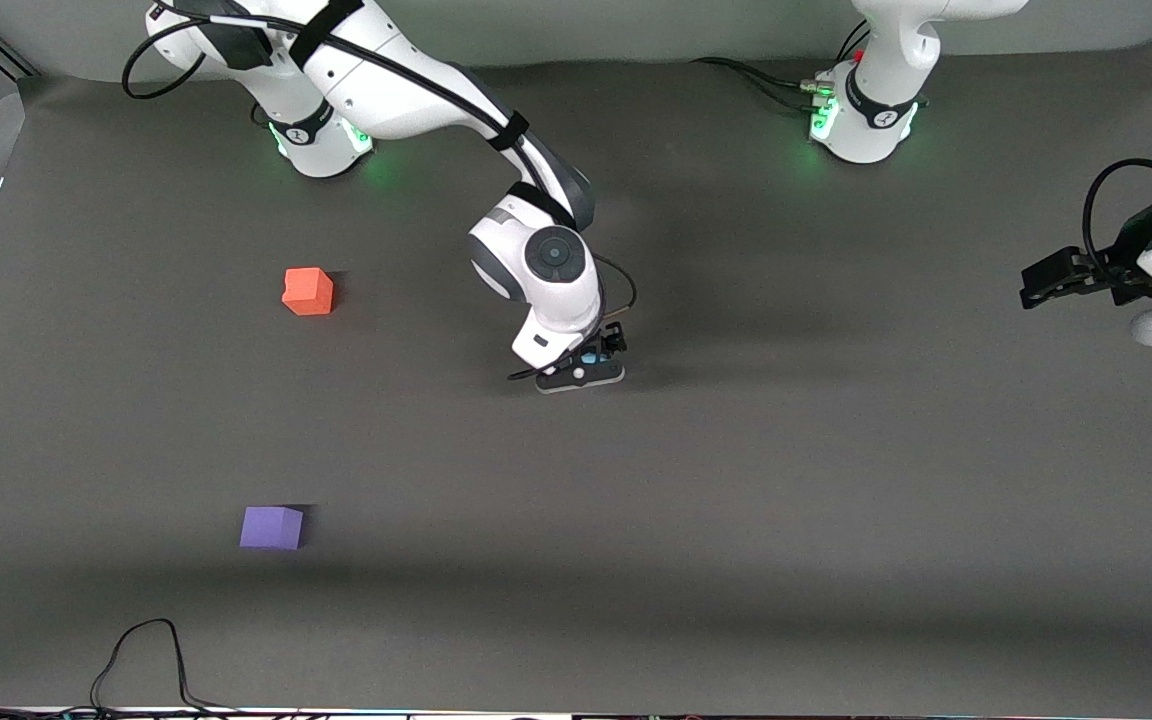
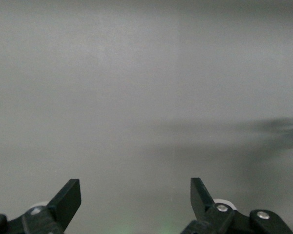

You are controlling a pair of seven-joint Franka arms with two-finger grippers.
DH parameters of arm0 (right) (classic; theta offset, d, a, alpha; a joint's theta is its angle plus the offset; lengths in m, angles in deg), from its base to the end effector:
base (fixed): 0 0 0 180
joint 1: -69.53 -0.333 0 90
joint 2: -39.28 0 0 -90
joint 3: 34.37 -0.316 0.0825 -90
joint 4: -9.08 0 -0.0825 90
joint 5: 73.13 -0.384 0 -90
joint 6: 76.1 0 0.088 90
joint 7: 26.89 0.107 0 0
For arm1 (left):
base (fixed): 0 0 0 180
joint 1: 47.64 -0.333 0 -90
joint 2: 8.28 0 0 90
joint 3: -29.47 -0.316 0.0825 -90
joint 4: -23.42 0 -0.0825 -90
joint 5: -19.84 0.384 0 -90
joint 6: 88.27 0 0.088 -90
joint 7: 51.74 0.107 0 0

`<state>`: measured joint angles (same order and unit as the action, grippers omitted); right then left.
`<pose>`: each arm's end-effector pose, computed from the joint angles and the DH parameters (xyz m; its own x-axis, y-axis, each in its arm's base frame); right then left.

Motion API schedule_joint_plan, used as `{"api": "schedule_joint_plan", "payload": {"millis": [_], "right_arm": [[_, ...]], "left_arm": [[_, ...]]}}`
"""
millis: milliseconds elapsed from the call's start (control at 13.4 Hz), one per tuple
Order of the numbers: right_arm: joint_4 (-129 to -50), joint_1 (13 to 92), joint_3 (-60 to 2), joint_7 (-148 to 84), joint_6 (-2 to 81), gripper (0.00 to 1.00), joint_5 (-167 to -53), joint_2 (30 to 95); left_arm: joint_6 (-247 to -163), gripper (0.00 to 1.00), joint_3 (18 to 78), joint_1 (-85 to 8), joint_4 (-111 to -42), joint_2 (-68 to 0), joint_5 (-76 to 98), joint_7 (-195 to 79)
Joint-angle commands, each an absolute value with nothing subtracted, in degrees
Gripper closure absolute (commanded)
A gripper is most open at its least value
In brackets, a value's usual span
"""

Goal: Place blue block between orange and purple blocks
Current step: 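Grasp the blue cube with the right gripper while the left gripper returns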

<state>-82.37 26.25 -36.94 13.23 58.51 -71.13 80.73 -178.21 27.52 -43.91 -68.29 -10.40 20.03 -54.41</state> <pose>0.4907 0.4988 0.2103 0.9935 0.1120 0.0209 0.1124 -0.9934 -0.0229 0.5630 -0.0175 0.5897 0.9976 0.0157 -0.0675 0.0152 -0.9999 -0.0077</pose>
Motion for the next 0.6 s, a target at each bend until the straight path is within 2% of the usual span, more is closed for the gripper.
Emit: {"api": "schedule_joint_plan", "payload": {"millis": [0,299,373,448,522], "right_arm": [[-82.0,25.8,-37.0,15.9,59.4,0.0,-70.0,81.2],[-82.6,25.6,-37.0,16.7,61.1,0.0,-70.0,82.1],[-82.7,25.5,-37.0,16.7,61.1,0.04,-70.0,82.1],[-82.7,25.5,-36.9,16.7,61.1,0.19,-70.0,82.1],[-82.6,25.5,-37.0,16.7,61.1,0.42,-69.9,82.1]], "left_arm": [[-178.4,0.0,28.7,-45.0,-68.4,-9.9,19.4,-53.9],[-177.7,0.0,28.6,-45.2,-68.7,-9.7,19.6,-53.9],[-177.7,0.0,28.5,-45.4,-68.6,-9.8,19.7,-53.9],[-177.7,0.0,28.5,-45.4,-68.7,-9.8,19.7,-53.9],[-178.1,0.0,28.5,-45.3,-68.7,-9.9,19.7,-53.9]]}}
